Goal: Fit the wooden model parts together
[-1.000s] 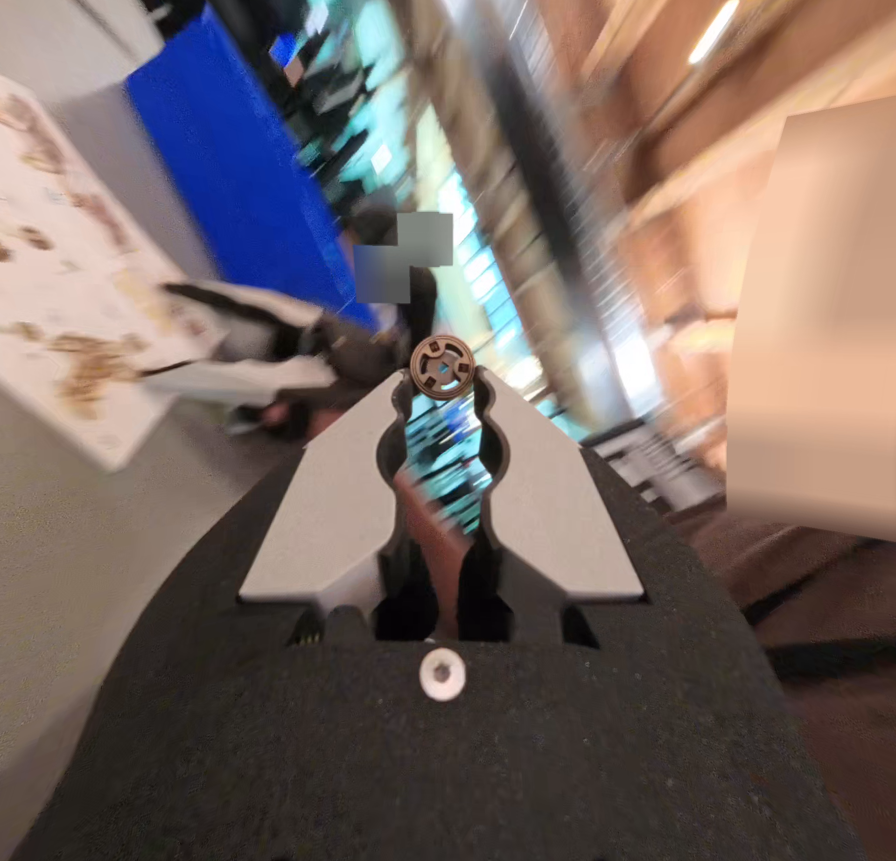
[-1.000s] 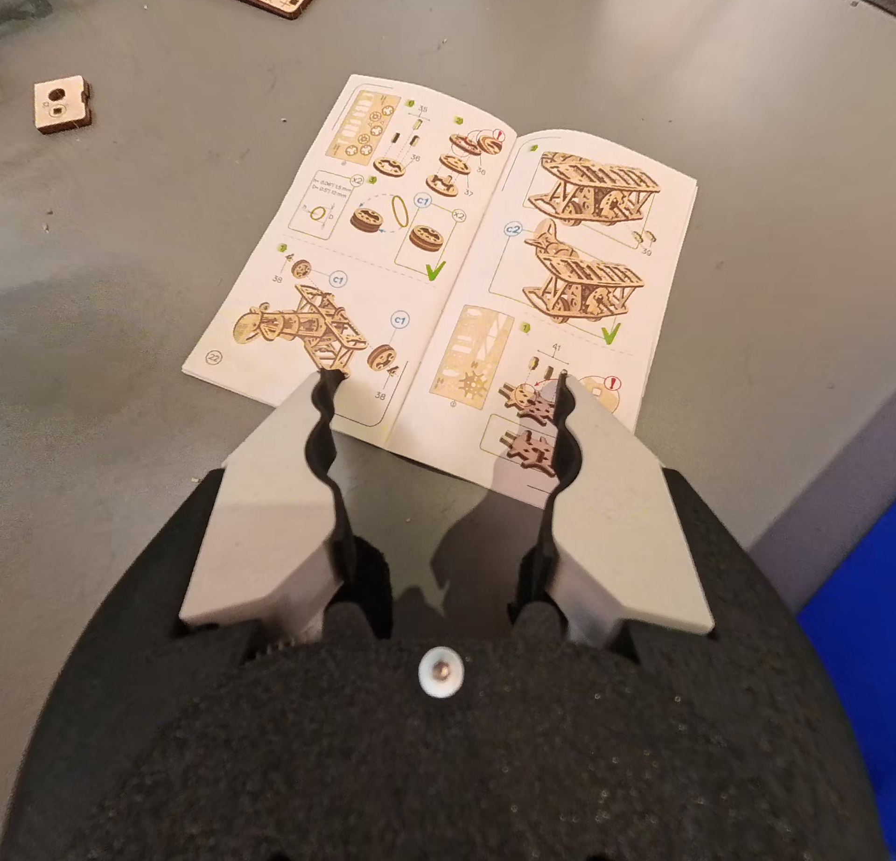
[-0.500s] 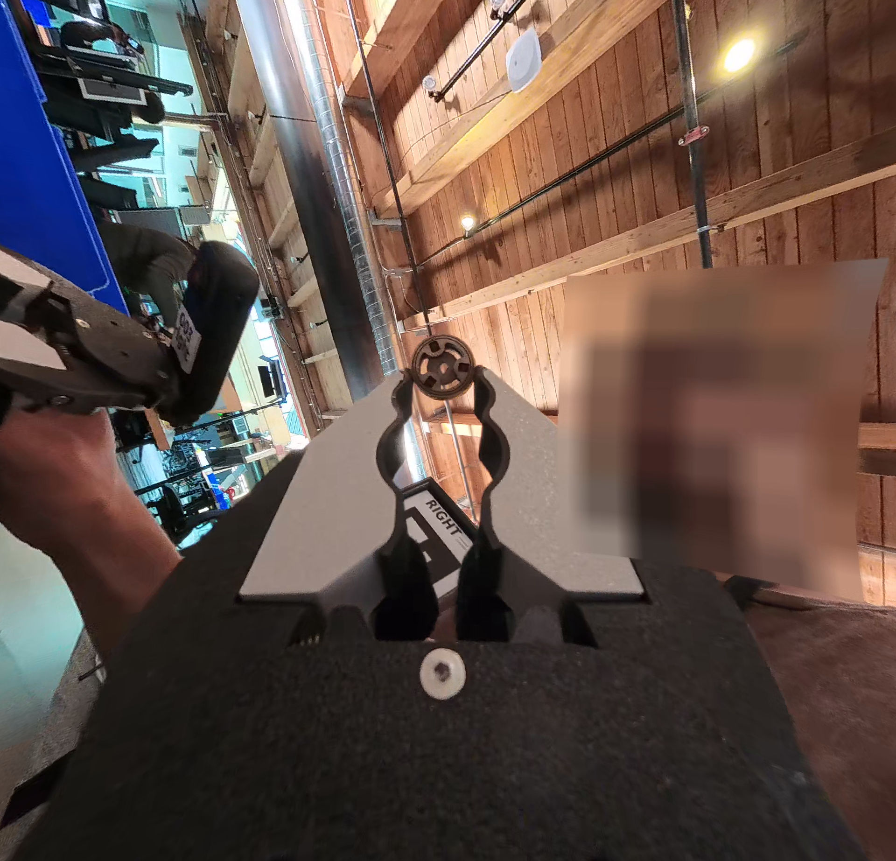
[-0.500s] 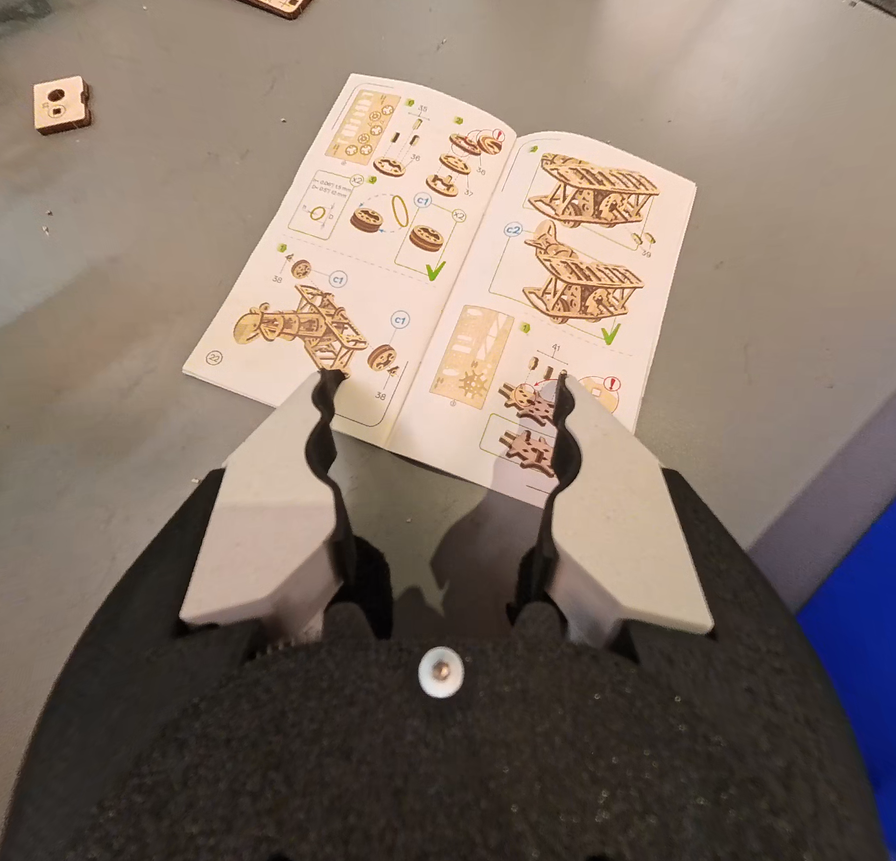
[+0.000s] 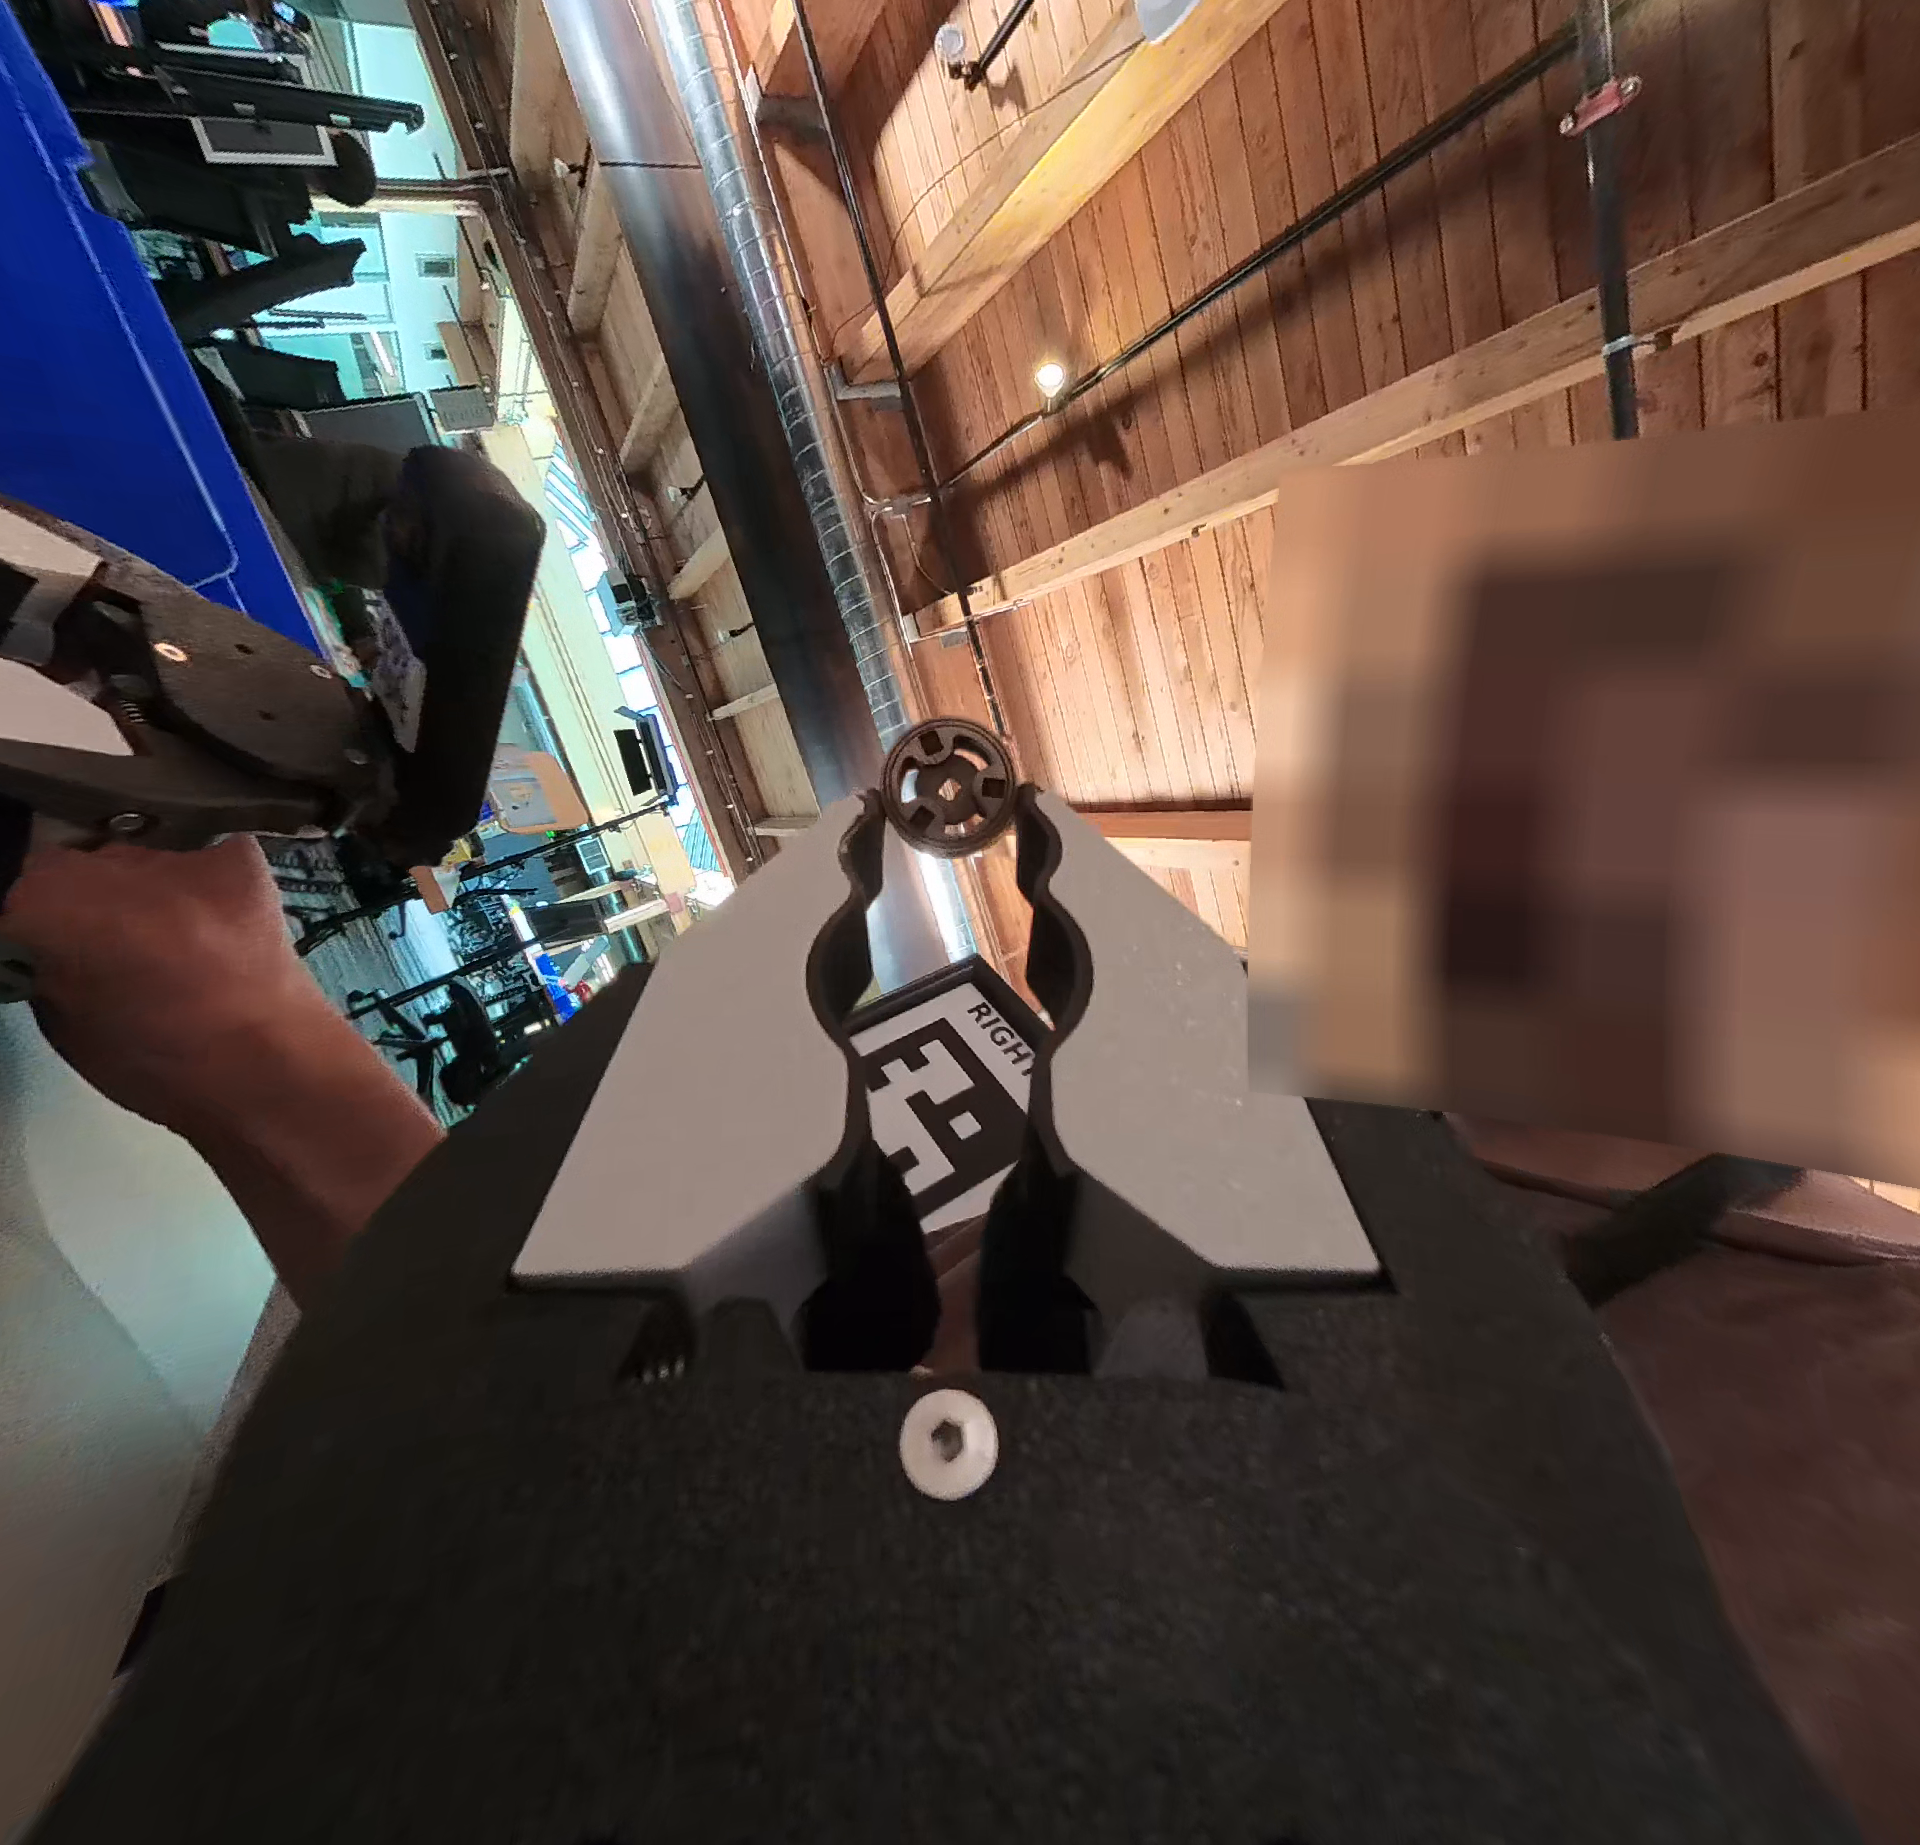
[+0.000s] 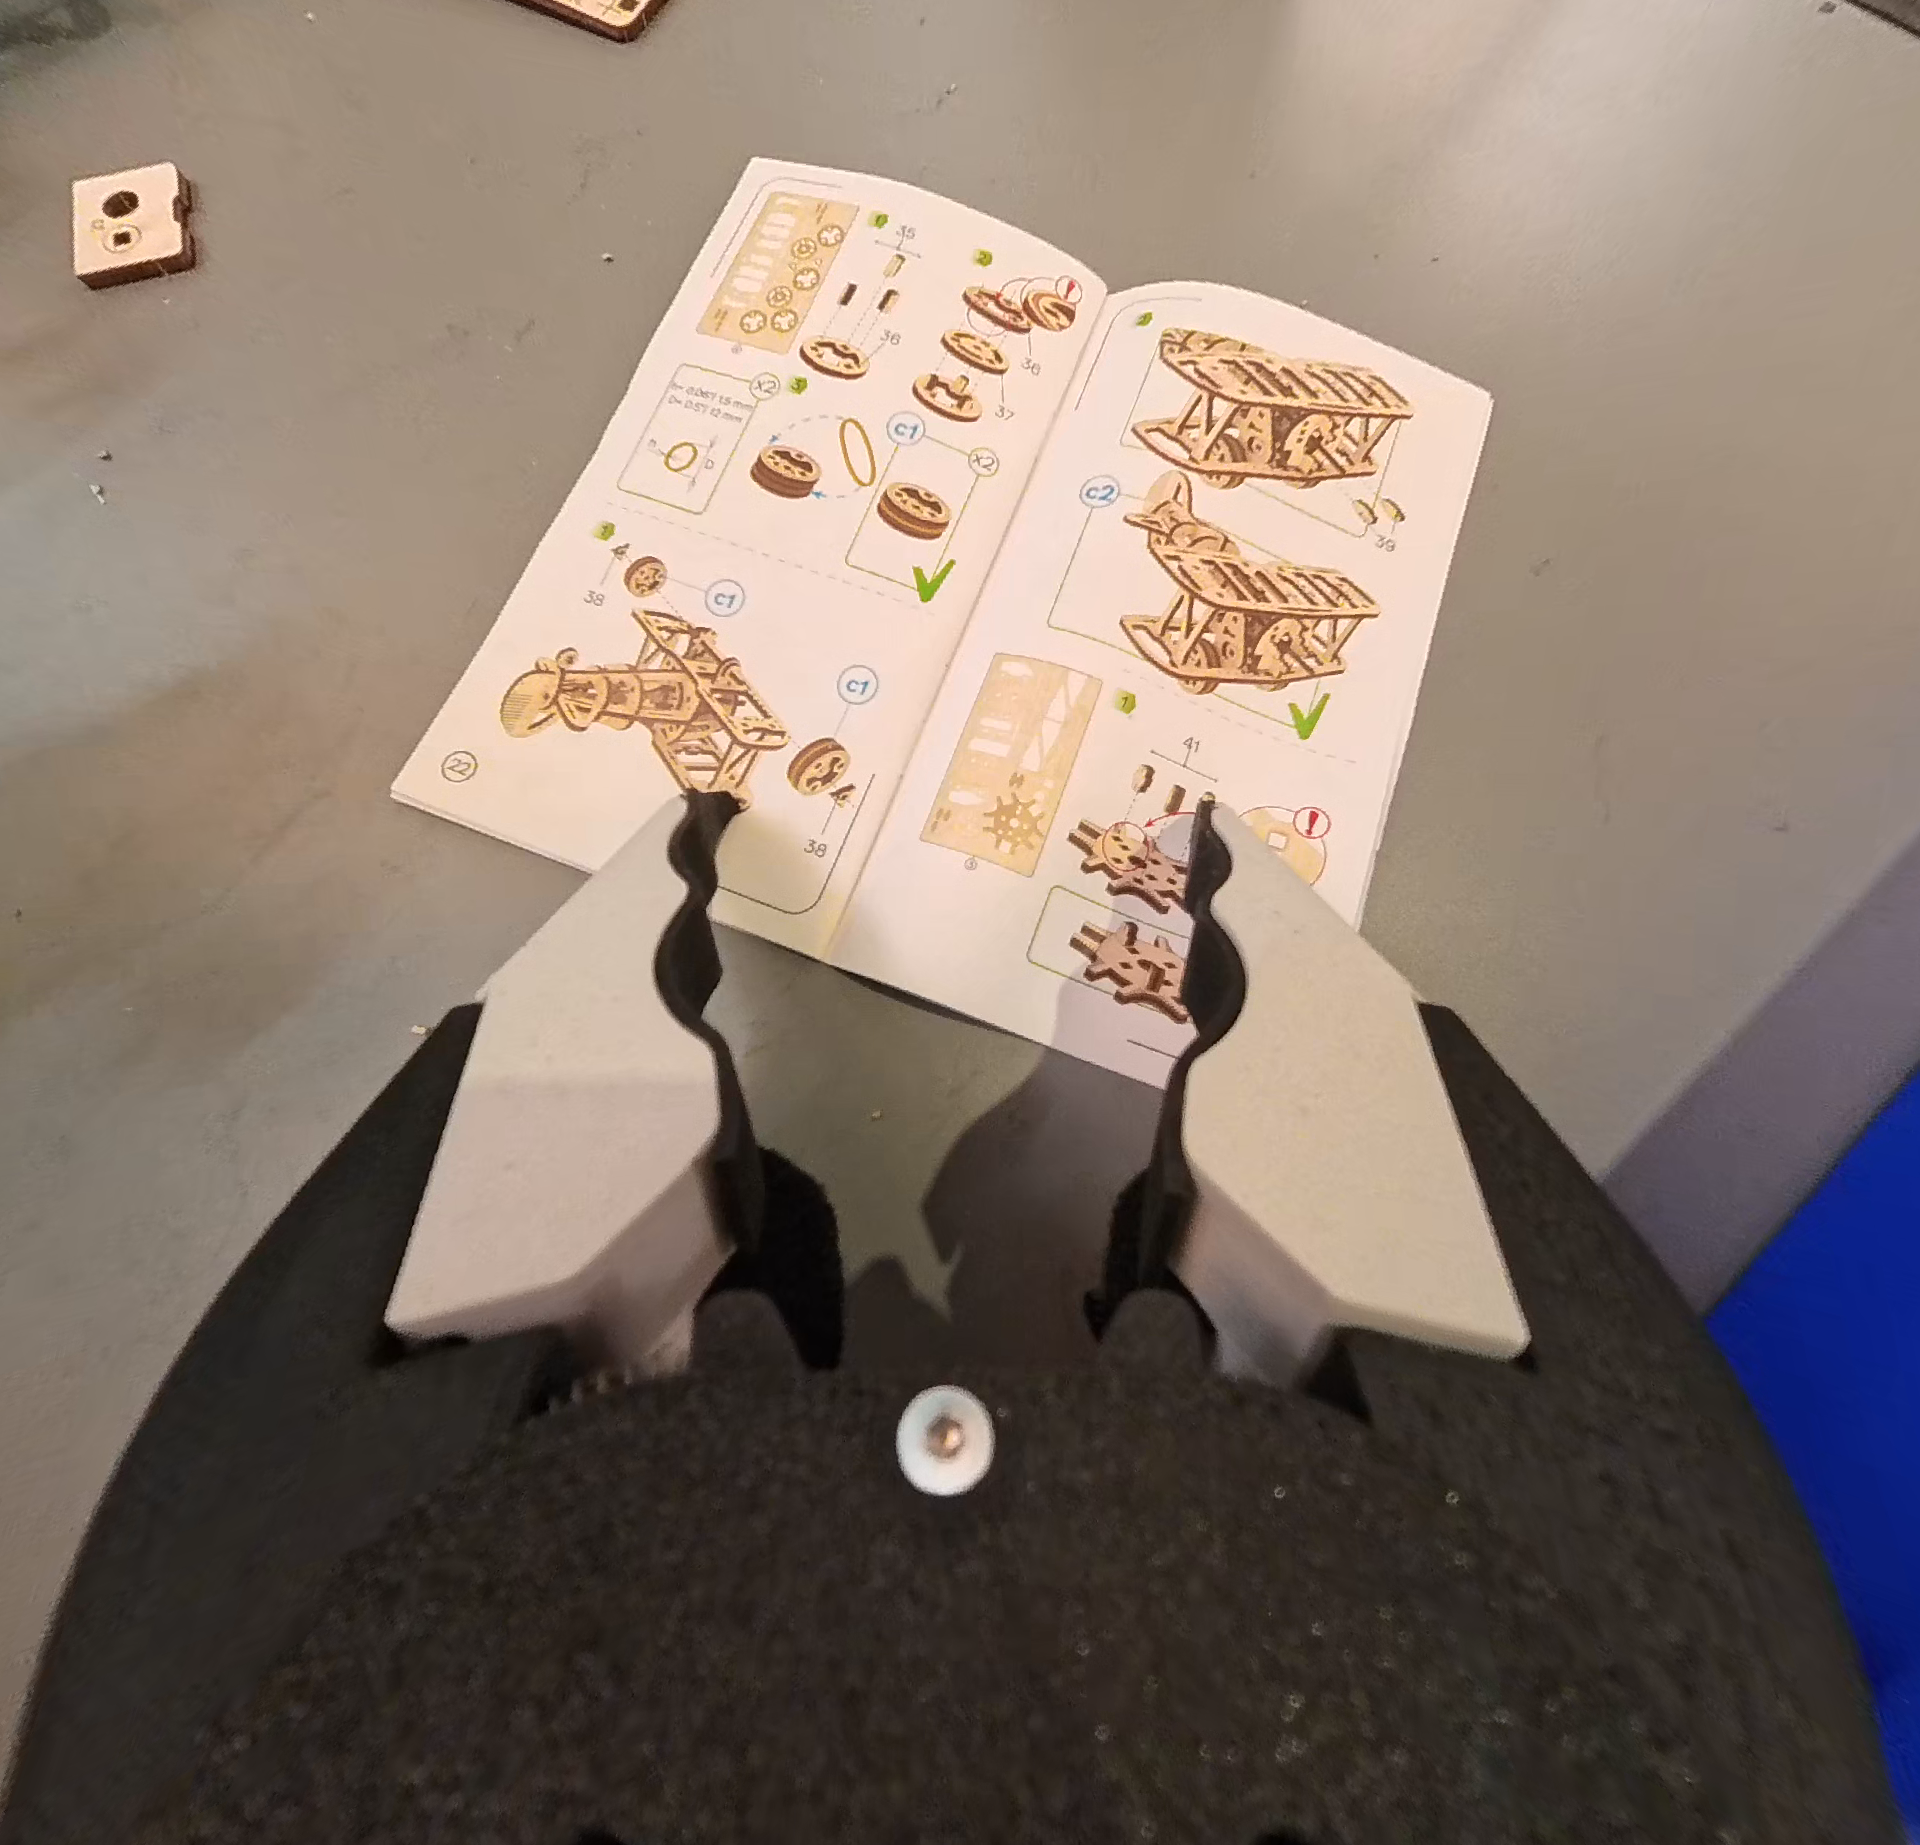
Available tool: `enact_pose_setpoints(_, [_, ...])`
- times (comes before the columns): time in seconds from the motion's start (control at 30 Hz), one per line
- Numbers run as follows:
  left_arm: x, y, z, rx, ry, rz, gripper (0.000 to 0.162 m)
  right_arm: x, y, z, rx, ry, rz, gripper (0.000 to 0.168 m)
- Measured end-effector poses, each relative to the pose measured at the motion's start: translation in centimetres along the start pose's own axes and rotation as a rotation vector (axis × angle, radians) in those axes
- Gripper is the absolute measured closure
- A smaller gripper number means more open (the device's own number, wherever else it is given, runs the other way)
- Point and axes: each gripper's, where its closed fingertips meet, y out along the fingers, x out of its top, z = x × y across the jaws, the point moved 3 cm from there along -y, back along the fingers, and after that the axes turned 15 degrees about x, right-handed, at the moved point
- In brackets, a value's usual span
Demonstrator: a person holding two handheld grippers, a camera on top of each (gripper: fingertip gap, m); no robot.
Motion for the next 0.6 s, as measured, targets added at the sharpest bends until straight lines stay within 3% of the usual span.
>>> enact_pose_setpoints(0.03, [-0.02, 0.08, -0.14, -0.008, -0.004, 0.007, 0.140, 0.00, 0.00, 0.00, 0.000, 0.000, 0.000, 0.078])
enact_pose_setpoints(0.6, [0.02, -0.06, -0.02, 0.058, 0.059, 0.026, 0.141, 0.05, -0.01, 0.05, -0.001, -0.001, 0.000, 0.078])
